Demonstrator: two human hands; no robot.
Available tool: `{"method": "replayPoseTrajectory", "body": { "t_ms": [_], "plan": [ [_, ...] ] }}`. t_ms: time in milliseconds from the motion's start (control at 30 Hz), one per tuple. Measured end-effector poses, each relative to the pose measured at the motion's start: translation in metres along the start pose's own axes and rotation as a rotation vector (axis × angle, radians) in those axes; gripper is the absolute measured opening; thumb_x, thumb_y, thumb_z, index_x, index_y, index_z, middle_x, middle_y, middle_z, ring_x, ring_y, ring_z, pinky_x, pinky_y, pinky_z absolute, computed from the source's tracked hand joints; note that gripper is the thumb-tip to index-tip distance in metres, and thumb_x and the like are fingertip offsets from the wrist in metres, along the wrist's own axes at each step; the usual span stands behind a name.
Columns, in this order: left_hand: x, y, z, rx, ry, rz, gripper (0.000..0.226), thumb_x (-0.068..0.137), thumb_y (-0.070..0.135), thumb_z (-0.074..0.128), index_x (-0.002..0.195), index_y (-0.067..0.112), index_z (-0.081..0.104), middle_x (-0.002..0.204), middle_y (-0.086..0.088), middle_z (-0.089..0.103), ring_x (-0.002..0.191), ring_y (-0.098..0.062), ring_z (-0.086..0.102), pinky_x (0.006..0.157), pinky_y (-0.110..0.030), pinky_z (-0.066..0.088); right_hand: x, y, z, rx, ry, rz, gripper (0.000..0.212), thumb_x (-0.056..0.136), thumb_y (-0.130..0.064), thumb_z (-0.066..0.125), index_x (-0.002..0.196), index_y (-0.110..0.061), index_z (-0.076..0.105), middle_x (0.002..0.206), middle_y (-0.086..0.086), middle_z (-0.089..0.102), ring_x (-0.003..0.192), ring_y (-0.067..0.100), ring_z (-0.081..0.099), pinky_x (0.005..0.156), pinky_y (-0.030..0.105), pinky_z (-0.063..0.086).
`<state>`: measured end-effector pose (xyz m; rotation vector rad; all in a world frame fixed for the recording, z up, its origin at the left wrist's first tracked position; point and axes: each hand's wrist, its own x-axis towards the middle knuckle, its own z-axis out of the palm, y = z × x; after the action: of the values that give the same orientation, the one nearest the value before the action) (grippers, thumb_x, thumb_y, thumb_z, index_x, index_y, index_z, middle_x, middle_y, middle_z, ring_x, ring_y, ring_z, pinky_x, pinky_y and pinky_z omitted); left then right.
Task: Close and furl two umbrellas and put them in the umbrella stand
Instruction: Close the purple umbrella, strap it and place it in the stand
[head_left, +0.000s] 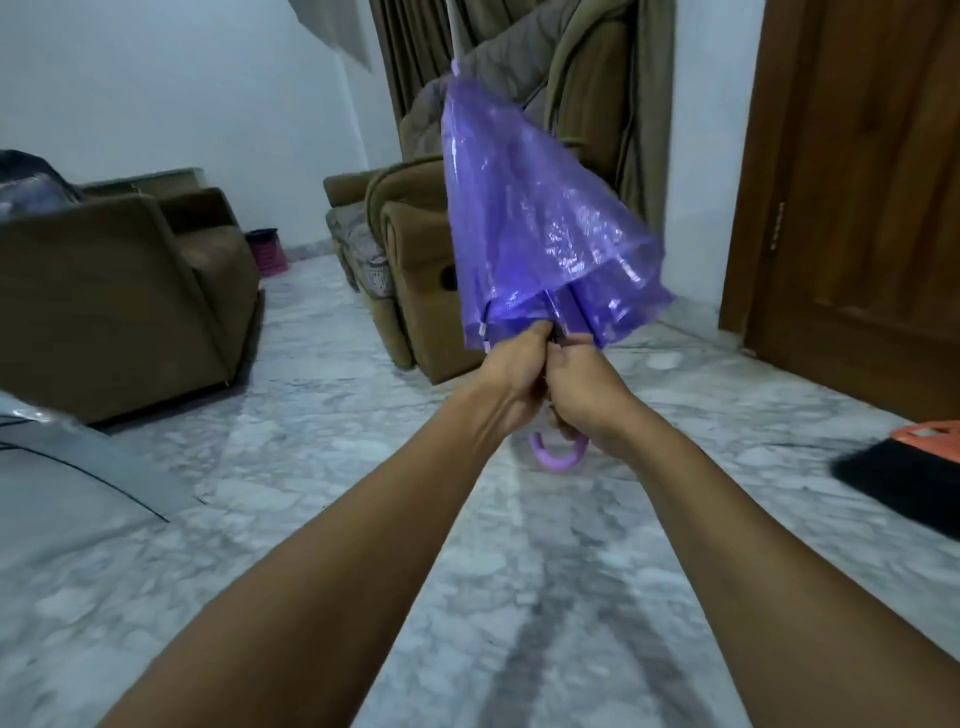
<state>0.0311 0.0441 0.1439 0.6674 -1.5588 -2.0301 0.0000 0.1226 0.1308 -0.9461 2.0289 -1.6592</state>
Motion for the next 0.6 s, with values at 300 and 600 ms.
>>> {"method": "replayPoseTrajectory", "body": {
  "t_ms": [300,600],
  "plan": [
    [-0.007,-0.016,0.011,-0.078,0.000,-0.043,0.022,0.096,0.019,0.047,0.086,0.008,0.063,0.095,-0.018,0.064,0.085,-0.026,0.056,0.065,-0.030,0.043,-0.007,0.013,-0.014,0.088,-0.032,-0.011,0.037,0.106,-0.022,0.033,0.071,-0.016,0.045,0.051,0.003,0.040,0.037,0.016,0.038,0.034,0.016,0.026],
    [-0.013,-0.008,0.026,0.015,-0.026,-0.006,0.018,0.094,0.020,0.047,0.088,0.014,0.064,0.070,-0.002,0.072,0.075,-0.019,0.060,0.070,-0.031,0.041,-0.009,0.014,-0.026,0.008,0.045,-0.048,0.041,0.106,-0.024,0.034,0.069,-0.016,0.047,0.053,-0.001,0.045,0.034,0.006,0.041,0.038,0.021,0.031]
  ]
}}
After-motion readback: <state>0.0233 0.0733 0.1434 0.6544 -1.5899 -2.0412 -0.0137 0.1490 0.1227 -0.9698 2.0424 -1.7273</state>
